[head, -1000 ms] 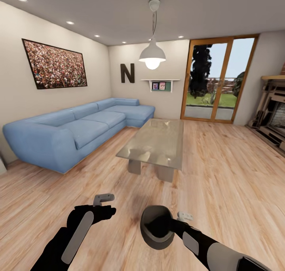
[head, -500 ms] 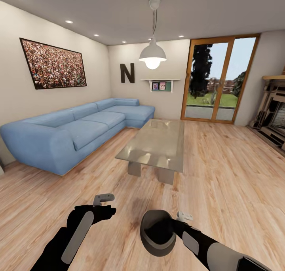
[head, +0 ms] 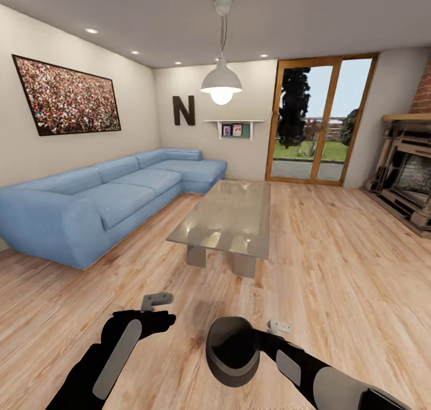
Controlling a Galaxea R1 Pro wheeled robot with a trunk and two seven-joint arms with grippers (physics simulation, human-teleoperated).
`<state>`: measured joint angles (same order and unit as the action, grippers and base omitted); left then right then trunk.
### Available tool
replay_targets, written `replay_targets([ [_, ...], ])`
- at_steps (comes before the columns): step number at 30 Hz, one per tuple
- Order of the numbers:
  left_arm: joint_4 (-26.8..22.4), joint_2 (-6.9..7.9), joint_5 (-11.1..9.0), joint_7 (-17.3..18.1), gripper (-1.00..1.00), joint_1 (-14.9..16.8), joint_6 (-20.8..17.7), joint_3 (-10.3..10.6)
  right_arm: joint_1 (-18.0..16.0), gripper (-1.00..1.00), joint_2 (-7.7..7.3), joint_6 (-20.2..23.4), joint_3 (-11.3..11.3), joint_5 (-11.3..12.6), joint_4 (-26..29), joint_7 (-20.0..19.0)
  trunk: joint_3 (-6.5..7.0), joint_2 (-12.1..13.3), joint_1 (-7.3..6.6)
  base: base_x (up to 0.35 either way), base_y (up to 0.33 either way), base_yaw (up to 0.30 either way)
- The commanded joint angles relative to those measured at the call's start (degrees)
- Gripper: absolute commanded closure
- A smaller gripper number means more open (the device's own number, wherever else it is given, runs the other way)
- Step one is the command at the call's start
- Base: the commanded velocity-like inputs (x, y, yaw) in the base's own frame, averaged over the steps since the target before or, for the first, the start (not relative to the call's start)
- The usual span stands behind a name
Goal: Place each of the two pumpkins and all three candles from the living room inside a cabinet in the living room (use any cabinet), then make sure every cabinet is closed, and position the cauldron so it is next to a table in the living room.
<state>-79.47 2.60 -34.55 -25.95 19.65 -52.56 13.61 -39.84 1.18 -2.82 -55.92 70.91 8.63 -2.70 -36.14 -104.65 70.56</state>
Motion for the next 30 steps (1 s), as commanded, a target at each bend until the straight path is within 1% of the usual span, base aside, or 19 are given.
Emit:
replay_targets([
  [1,-0.07,0.05,-0.6,-0.6,-1.0,0.03,-0.08,0.11,-0.07,-1.0,-0.05,-0.24,-0.42,0.67,-0.16,-0.28,-0.06,-0.03,-0.01,0.0,0.0,-0.285],
  [7,-0.07,0.11,-0.63,-0.6,-1.0,0.03,-0.08,0.1,-0.07,-1.0,-0.13,-0.17,-0.27,0.72,-0.23,-0.29,-0.14,-0.03,-0.01,0.0,0.0,-0.268],
  [12,-0.07,0.08,-0.65,-0.6,-1.0,0.05,-0.08,0.1,-0.07,-1.0,-0.13,-0.09,-0.2,0.75,-0.31,-0.21,-0.52,-0.03,-0.01,0.001,0.009,-0.145],
  [14,-0.07,0.06,-0.66,-0.6,-1.0,0.04,-0.08,0.1,-0.07,-1.0,-0.13,0.93,-0.17,0.92,-0.3,-0.2,-0.7,-0.03,-0.01,0.043,0.074,-0.051],
  [15,-0.07,0.05,-0.63,-0.6,-1.0,0.04,-0.08,0.1,-0.07,-1.0,-0.13,2.04,-0.16,1.56,-0.28,-0.16,-0.8,-0.03,-0.01,0.076,0.098,-0.018],
  [18,-0.07,0.05,-0.63,-0.6,-1.0,0.05,-0.08,0.1,-0.07,-1.0,-0.13,3.58,-0.18,3.53,-0.24,-0.08,-1.08,-0.03,-0.01,0.087,0.106,-0.008],
  [20,-0.07,0.05,-0.62,-0.6,-1.0,0.04,-0.08,0.1,-0.07,-1.0,-0.12,4.03,-0.17,4.16,-0.26,0.0,-1.27,-0.03,-0.01,0.094,0.11,-0.002],
  [24,-0.07,0.04,-0.61,-0.6,-1.0,0.03,-0.08,0.1,-0.14,-1.0,-0.13,4.34,-0.16,4.52,-0.28,0.09,-1.64,-0.03,-0.01,0.098,0.087,-0.001],
  [30,0.02,0.04,-0.61,-0.6,-1.0,0.03,-0.08,0.17,-0.15,-1.0,-0.34,4.4,-0.15,4.66,-0.45,-0.02,-2.21,-0.03,-0.01,0.093,0.0,0.0],
])
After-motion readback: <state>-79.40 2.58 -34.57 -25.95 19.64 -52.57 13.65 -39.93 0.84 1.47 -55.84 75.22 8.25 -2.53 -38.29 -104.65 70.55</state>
